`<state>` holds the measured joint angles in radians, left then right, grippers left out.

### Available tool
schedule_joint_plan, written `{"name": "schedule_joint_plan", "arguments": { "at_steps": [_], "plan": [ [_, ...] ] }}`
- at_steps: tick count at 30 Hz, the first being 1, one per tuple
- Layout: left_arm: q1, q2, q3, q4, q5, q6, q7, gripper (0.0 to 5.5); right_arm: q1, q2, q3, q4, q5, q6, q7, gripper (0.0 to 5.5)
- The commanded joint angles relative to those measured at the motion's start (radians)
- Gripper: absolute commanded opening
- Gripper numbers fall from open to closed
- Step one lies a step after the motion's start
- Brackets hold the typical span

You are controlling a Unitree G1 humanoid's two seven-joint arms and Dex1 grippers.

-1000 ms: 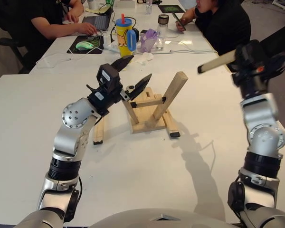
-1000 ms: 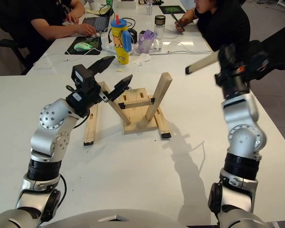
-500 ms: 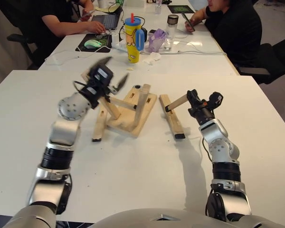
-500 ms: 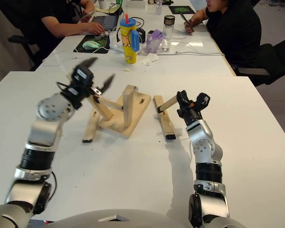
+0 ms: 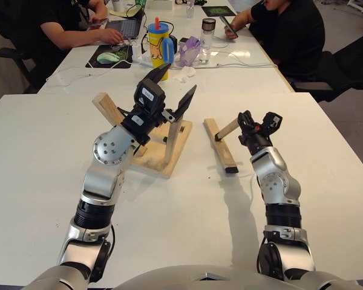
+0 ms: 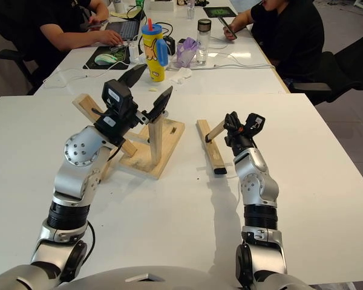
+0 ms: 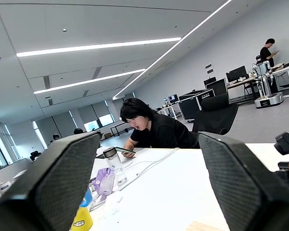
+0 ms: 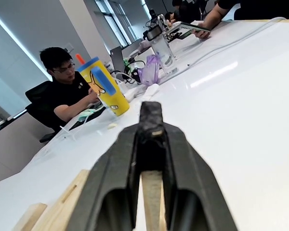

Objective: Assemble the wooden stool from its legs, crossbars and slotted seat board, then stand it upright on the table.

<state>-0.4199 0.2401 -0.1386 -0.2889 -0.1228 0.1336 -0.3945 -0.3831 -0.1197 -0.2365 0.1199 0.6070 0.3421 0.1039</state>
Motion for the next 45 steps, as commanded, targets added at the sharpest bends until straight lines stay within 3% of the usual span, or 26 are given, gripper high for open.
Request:
{"name": "schedule_joint_plan", "arguments": {
  "at_steps": [1,23,32,45],
  "plan": [
    [0.023,-0.01,-0.005,0.005,0.015,0.01,0.013,3.73,-0.036,-0.023,0.0,0.008,-0.026,0.027,0.011,0.41],
    [0.026,-0.009,0.009,-0.004,0.02,-0.01,0.04,3.73,0.023,-0.013,0.041,-0.018,-0.156,0.083,0.0,0.41],
    [0.023,-0.015,0.007,-0.012,0.021,0.0,0.051,3.73,0.073,-0.049,0.208,-0.005,-0.381,0.132,-0.047,0.41],
    [0.033,-0.019,0.005,-0.01,0.028,0.0,0.057,3.73,0.132,-0.048,0.256,0.057,-0.454,0.024,0.01,0.41]
  ]
}}
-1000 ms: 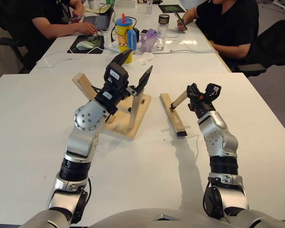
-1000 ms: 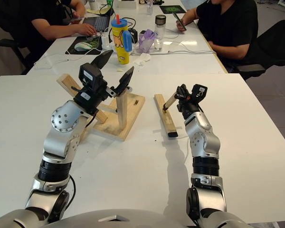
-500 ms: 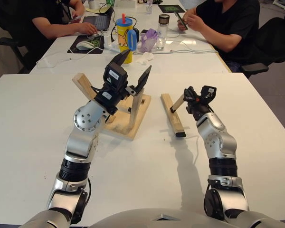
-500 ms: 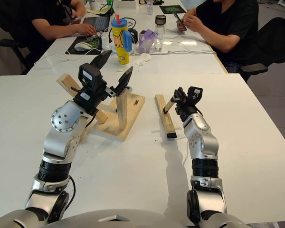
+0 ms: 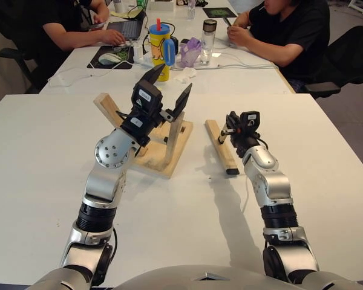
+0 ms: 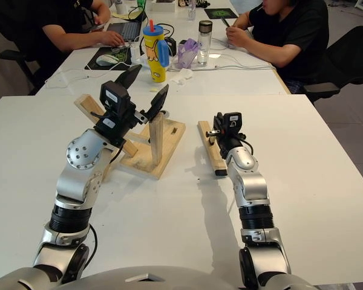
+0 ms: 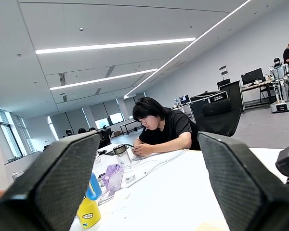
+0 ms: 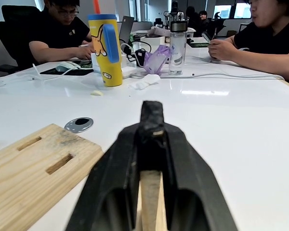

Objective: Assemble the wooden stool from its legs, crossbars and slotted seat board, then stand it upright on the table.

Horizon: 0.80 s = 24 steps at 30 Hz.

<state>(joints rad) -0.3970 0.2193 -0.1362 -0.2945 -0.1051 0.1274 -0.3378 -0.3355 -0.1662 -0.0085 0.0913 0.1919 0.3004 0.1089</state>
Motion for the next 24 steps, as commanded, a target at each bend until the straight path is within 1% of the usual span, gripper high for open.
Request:
{"name": "schedule_joint_plan", "arguments": {
  "at_steps": [1,8,9,16,18,22,24],
  "plan": [
    [0.011,0.001,0.002,-0.004,0.012,0.007,0.002,3.73,0.077,-0.003,0.028,0.083,-0.045,0.061,0.008,0.41],
    [0.012,-0.005,0.005,-0.003,0.016,0.005,0.011,3.73,0.049,-0.012,0.001,0.061,-0.039,0.06,0.018,0.41],
    [0.013,-0.006,0.006,-0.003,0.017,0.005,0.012,3.73,0.046,-0.009,-0.007,0.051,-0.031,0.05,0.022,0.7],
    [0.031,-0.012,0.009,-0.001,0.023,-0.003,0.023,3.73,0.001,-0.003,-0.036,-0.007,-0.018,-0.031,0.054,1.74],
    [0.034,-0.013,0.009,-0.001,0.024,-0.005,0.026,3.73,-0.012,-0.007,-0.047,-0.032,-0.014,-0.045,0.057,1.87],
    [0.04,-0.016,0.008,0.0,0.026,-0.009,0.03,3.73,-0.062,-0.025,-0.073,-0.134,0.002,-0.05,0.067,1.87],
    [0.045,-0.017,0.006,0.001,0.029,-0.012,0.033,3.73,-0.105,-0.039,-0.07,-0.161,-0.013,-0.096,0.084,1.87]
  ]
}}
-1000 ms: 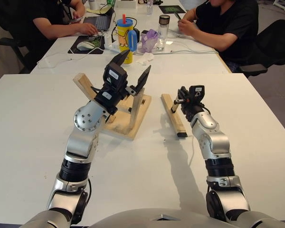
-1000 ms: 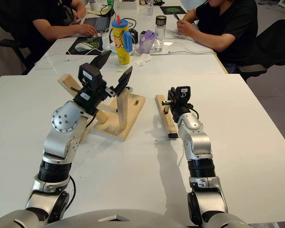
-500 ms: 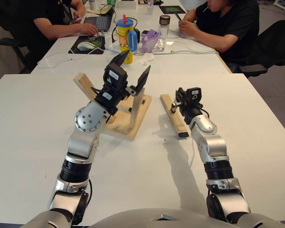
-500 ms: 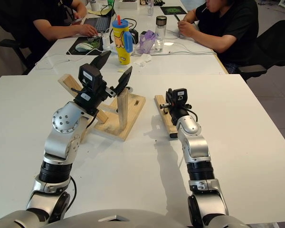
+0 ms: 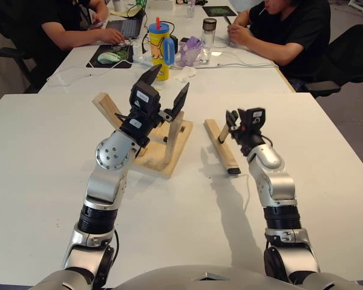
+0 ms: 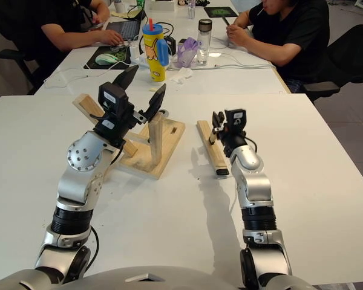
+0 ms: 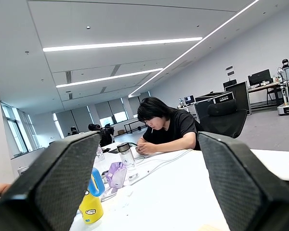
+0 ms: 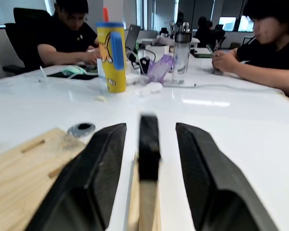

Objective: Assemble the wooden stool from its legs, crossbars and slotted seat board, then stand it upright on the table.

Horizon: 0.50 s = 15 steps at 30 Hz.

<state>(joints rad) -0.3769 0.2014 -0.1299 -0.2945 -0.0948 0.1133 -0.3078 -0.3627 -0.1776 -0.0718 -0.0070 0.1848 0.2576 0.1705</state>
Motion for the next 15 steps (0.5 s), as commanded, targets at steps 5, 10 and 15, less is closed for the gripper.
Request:
{"name": "schedule_joint_plan", "arguments": {
  "at_steps": [5,10,15],
  "plan": [
    [0.023,-0.006,-0.008,0.009,0.024,-0.006,0.012,3.73,-0.204,-0.019,-0.043,0.019,0.028,-0.105,0.031,1.25],
    [0.019,-0.013,-0.01,0.021,0.03,-0.013,0.016,3.73,-0.326,-0.008,-0.049,0.103,0.047,-0.133,0.045,0.42],
    [0.021,-0.024,-0.012,0.026,0.038,-0.02,0.026,3.73,-0.364,0.006,-0.025,0.257,0.011,-0.191,0.061,0.23]
  ]
}}
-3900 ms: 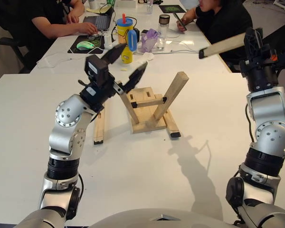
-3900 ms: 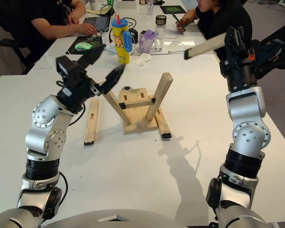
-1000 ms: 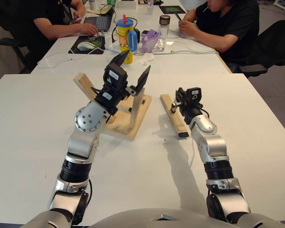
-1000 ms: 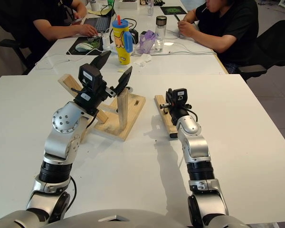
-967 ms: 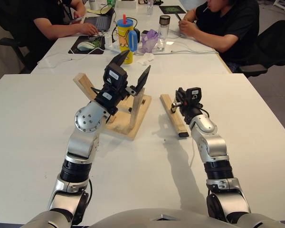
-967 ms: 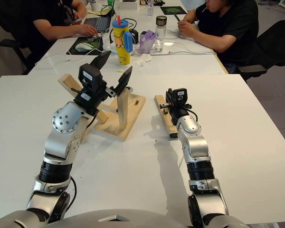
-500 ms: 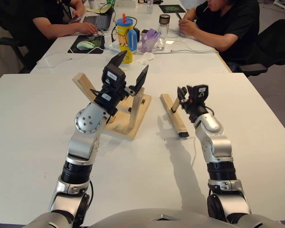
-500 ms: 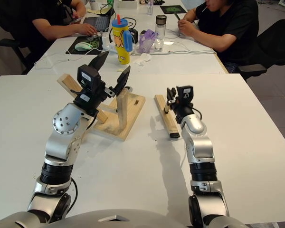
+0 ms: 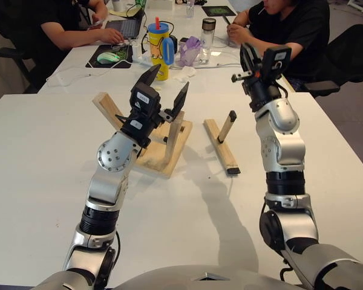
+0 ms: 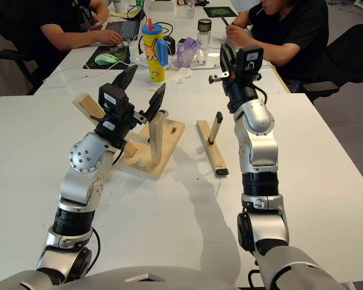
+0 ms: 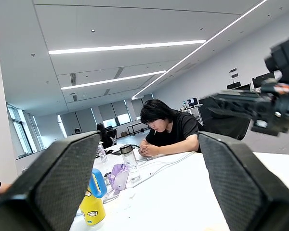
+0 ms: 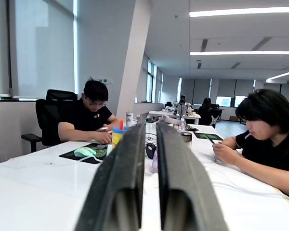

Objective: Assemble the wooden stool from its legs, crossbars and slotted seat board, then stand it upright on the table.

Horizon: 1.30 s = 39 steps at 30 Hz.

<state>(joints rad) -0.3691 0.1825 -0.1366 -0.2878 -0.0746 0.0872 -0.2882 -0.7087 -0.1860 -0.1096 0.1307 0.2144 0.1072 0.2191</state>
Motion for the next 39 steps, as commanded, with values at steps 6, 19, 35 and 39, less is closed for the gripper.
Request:
{"name": "schedule_joint_plan", "arguments": {
  "at_steps": [6,19,35,39],
  "plan": [
    [-0.004,-0.019,-0.007,0.047,0.026,-0.015,0.009,3.73,0.163,0.059,0.025,0.547,-0.054,0.224,-0.047,0.23],
    [0.009,-0.016,-0.004,0.066,0.026,-0.044,0.005,3.73,0.041,0.02,0.01,0.24,-0.033,-0.166,0.019,0.23],
    [0.005,-0.022,-0.015,0.076,0.025,-0.053,-0.003,3.73,0.095,0.058,0.002,0.651,-0.037,0.247,-0.035,0.23],
    [0.0,-0.019,-0.006,0.075,0.02,-0.055,0.001,3.73,0.163,0.073,-0.019,0.538,0.011,0.251,-0.004,0.23]
  ]
}}
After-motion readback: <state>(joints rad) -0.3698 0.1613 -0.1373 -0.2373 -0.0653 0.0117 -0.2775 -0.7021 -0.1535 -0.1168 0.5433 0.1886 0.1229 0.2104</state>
